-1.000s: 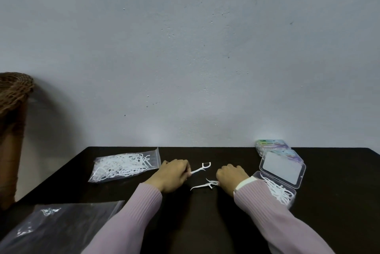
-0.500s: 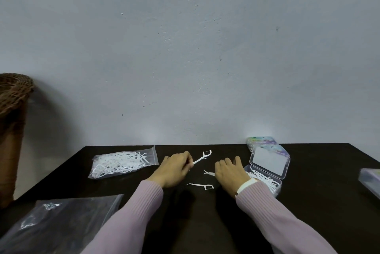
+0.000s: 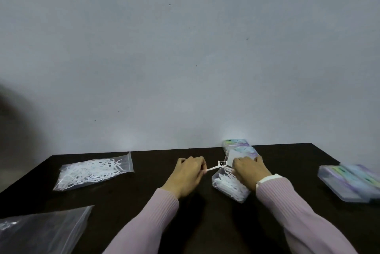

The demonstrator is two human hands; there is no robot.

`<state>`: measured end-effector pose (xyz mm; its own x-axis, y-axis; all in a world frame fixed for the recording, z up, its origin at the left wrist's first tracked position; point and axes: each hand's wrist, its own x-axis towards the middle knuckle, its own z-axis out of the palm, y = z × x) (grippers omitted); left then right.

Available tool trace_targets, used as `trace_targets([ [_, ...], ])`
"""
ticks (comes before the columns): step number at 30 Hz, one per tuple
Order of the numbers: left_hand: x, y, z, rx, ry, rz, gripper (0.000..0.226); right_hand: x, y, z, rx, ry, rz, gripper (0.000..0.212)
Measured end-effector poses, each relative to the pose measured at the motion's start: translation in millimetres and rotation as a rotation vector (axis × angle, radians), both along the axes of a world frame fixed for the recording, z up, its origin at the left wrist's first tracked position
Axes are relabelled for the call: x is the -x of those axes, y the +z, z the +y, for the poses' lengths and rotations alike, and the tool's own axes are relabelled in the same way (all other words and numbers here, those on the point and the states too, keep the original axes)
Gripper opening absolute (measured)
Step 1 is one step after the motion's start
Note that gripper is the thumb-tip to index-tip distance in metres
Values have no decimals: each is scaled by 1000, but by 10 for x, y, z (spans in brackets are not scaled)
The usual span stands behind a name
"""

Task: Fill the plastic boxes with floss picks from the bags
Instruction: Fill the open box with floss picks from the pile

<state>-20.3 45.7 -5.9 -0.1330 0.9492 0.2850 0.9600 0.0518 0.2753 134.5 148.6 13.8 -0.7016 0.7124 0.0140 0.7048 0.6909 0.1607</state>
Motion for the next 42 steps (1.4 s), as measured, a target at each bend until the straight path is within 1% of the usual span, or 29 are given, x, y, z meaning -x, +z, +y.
trace_targets([
  [3, -168, -58, 153, -50, -38, -19, 4, -83, -44, 45, 35, 2, 61, 32],
  [6, -248, -107, 271, -101, -59, -44, 4, -140, -78, 57, 49, 48, 155, 31],
  [11, -275, -180, 393, -125, -85, -70, 10, -283, -133, 99, 205, 65, 369, 21],
  [13, -262, -218, 410, -126, -92, -82, 14, -334, -143, 109, 229, 73, 420, 16],
  [15, -260, -252, 419, -133, -94, -112, 15, -375, -153, 111, 219, 90, 432, 16],
  [17, -256, -281, 419, -163, -86, -218, 14, -400, -158, 104, 195, 111, 415, 16],
  [20, -241, -303, 384, -168, -69, -456, 14, -418, -157, 98, 183, 132, 406, 14],
  [22, -233, -318, 362, -132, -57, -526, 14, -426, -146, 106, 194, 122, 406, 14],
  [26, -264, -323, 321, -145, -2, -552, 10, -434, -119, 122, 243, 105, 369, 13],
  [31, -365, -295, 286, -151, 32, -516, 9, -494, -92, 44, 173, 97, 282, 11],
  [34, -417, -285, 274, -148, 37, -511, 5, -533, -72, -12, 152, 77, 269, 13],
  [37, -434, -286, 257, -162, 16, -442, 1, -554, -76, -48, 119, 73, 294, 18],
  [39, -449, -277, 231, -152, -26, -386, 8, -557, -83, -65, 106, 62, 304, 28],
  [42, -451, -272, 215, -34, -91, -320, 33, -540, -105, -82, 133, 51, 261, 38],
])
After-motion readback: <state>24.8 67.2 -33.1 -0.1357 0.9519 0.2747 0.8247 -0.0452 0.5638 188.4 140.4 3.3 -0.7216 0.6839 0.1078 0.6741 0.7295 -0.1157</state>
